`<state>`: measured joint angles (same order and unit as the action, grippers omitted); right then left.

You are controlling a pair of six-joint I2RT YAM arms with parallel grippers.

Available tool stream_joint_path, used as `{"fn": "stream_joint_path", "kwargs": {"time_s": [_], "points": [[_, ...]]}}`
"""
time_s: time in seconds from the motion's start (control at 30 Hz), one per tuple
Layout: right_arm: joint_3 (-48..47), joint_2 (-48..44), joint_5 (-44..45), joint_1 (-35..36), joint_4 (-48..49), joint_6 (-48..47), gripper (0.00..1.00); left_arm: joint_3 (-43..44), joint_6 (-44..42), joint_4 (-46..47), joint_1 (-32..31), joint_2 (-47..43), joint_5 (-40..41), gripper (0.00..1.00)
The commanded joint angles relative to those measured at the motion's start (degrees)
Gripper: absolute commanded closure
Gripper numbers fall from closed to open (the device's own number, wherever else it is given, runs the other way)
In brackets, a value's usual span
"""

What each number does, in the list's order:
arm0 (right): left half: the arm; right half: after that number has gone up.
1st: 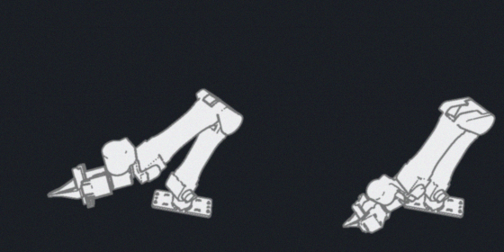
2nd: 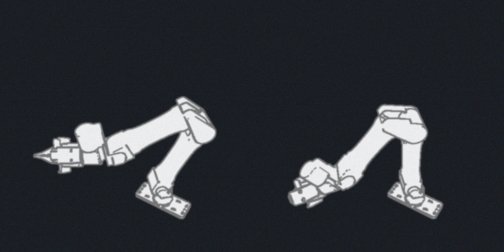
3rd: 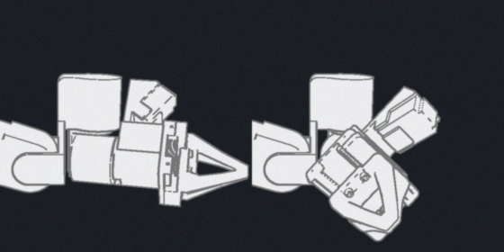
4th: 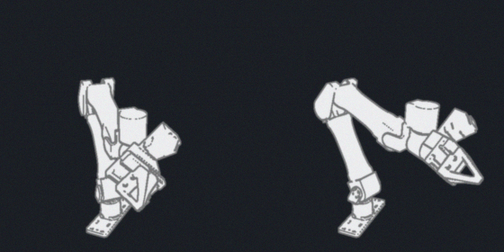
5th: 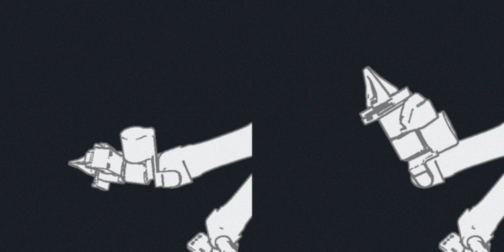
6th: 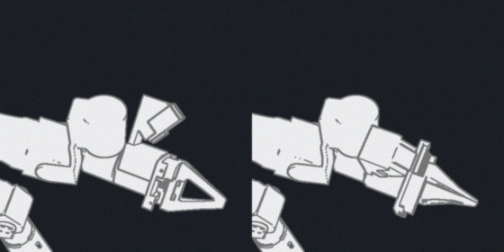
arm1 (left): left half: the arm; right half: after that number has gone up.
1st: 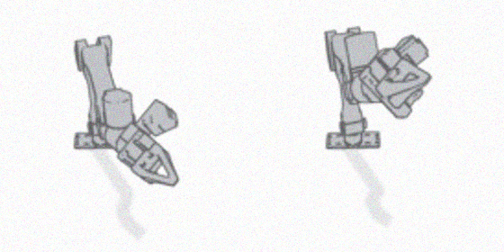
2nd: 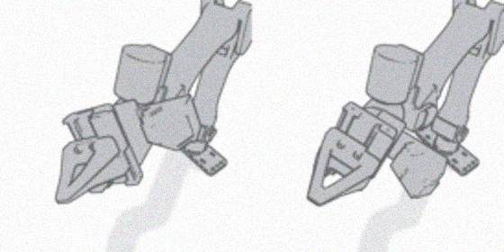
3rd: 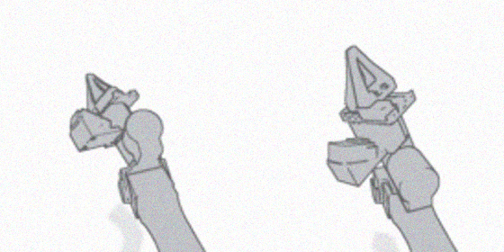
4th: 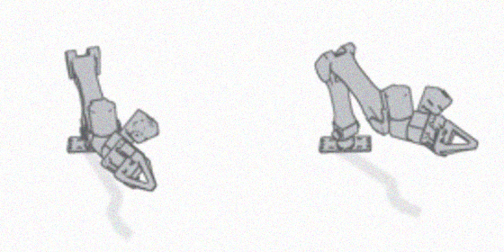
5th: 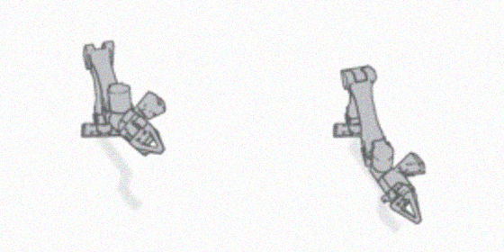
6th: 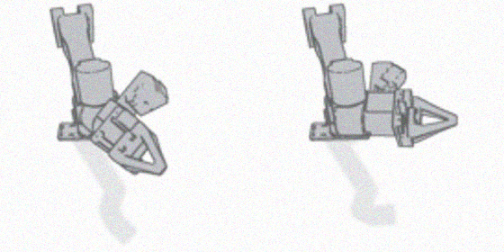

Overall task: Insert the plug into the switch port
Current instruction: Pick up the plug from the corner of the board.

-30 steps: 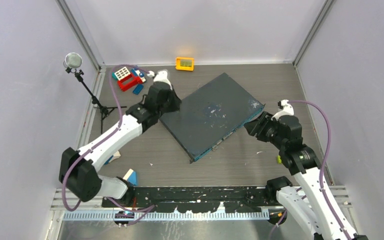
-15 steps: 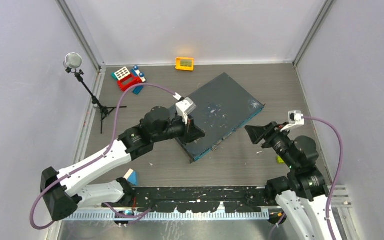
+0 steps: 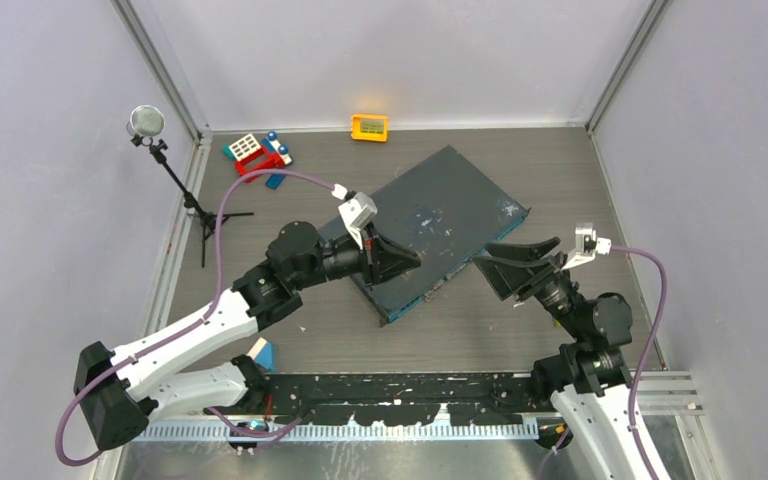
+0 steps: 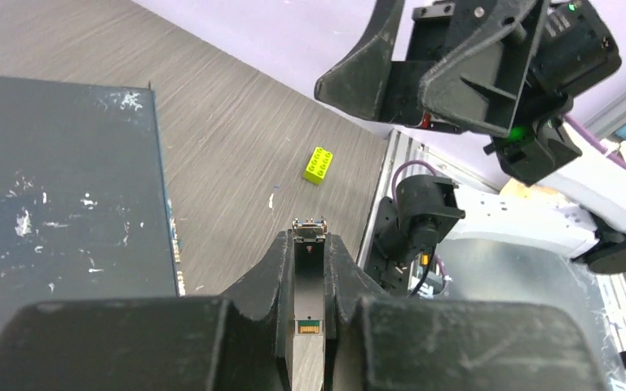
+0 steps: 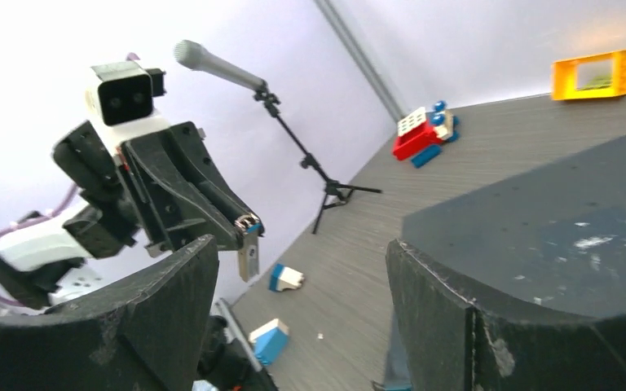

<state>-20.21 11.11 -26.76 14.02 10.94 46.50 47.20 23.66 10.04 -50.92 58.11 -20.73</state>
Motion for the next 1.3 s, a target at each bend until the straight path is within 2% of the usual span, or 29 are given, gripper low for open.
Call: {"fn": "stream_joint_path", "kwargs": {"time_s": [0.0, 0.13, 0.23, 0.3, 0.37, 0.47, 0.67, 0.8, 0.93, 1.07, 1.27], "points": [[-4.4, 5.4, -4.7, -0.1, 9.2, 6.6, 0.23, 2.5, -3.9, 4.9, 0.0, 0.3, -2.5, 1.0], [-12.6, 10.2, -1.7, -0.2, -6.4, 7.1, 0.32, 1.0, -14.4, 2.0, -0.7, -1.1, 4.7, 1.0], [-17.1, 14.8, -2.9, -0.1, -13.3, 8.0, 0.36, -1.9, -29.6, 4.3, -4.2, -3.5, 10.7, 1.0], [-18.4, 17.5, -5.6, -0.1, -12.8, 10.6, 0.36, -1.9, -36.3, 4.5, -5.6, -3.5, 15.9, 1.0], [-18.4, 19.6, -8.8, -0.1, -8.7, 13.0, 0.36, -0.3, -39.3, 2.2, -5.8, -2.3, 16.3, 1.0], [-18.8, 21.9, -12.6, -0.1, -6.1, 12.4, 0.36, 1.2, -42.6, 0.3, -7.0, -1.0, 15.1, 1.0], [-23.4, 25.4, -16.0, 1.2, -15.2, 5.0, 0.37, 1.9, -49.5, -3.8, -9.0, -1.8, 7.0, 1.0], [-24.2, 26.3, -17.3, 4.5, -17.3, 0.4, 0.41, 2.9, -52.8, -6.8, -10.0, -1.9, 3.5, 1.0], [-25.3, 27.5, -12.8, 11.9, -21.2, -6.0, 0.43, 3.7, -52.7, -7.2, -11.1, -0.9, 3.8, 1.0], [-26.8, 29.8, -4.3, 20.2, -24.7, -11.2, 0.43, 4.3, -52.8, -7.4, -11.7, 0.0, 3.9, 1.0], [-26.6, 32.5, 0.5, 22.5, -24.2, -10.7, 0.44, 4.7, -53.2, -8.9, -12.1, 0.3, 2.8, 1.0]]}}
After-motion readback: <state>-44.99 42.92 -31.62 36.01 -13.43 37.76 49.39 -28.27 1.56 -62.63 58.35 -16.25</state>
